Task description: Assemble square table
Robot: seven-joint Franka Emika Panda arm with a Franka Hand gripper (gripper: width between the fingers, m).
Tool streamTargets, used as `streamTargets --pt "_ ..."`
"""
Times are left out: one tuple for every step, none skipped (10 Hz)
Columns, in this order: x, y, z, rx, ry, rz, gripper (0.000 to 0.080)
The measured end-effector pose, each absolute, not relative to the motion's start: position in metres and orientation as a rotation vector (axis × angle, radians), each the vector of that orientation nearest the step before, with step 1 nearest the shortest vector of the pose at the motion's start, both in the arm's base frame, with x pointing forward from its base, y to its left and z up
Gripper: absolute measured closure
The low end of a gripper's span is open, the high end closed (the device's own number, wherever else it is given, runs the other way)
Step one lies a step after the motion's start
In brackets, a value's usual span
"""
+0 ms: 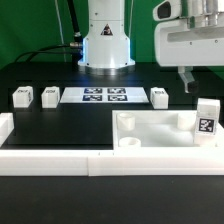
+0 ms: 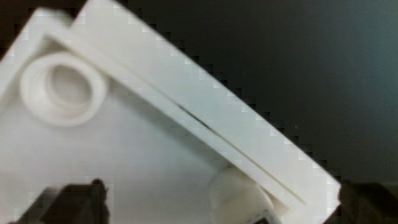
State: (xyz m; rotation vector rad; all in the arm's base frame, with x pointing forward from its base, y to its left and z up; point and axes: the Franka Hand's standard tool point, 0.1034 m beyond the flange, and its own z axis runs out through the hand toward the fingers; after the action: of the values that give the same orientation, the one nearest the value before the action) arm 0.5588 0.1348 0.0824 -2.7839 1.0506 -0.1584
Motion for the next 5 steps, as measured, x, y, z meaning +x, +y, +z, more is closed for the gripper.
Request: streamTargets --pt "0.542 0.129 0.077 -2.843 0.929 -0.177 0.0151" --pt "0.53 0.122 0.073 -2.902 0.782 -0.202 0.0151" --pt "0.515 0.115 0.069 -2.953 0.636 -0.25 0.0151" --pt "0.503 0.117 0.065 -2.994 0.507 -0.28 0.0151" --pt "0.504 0.116 0.065 -3.02 0.393 -0.279 0.0151"
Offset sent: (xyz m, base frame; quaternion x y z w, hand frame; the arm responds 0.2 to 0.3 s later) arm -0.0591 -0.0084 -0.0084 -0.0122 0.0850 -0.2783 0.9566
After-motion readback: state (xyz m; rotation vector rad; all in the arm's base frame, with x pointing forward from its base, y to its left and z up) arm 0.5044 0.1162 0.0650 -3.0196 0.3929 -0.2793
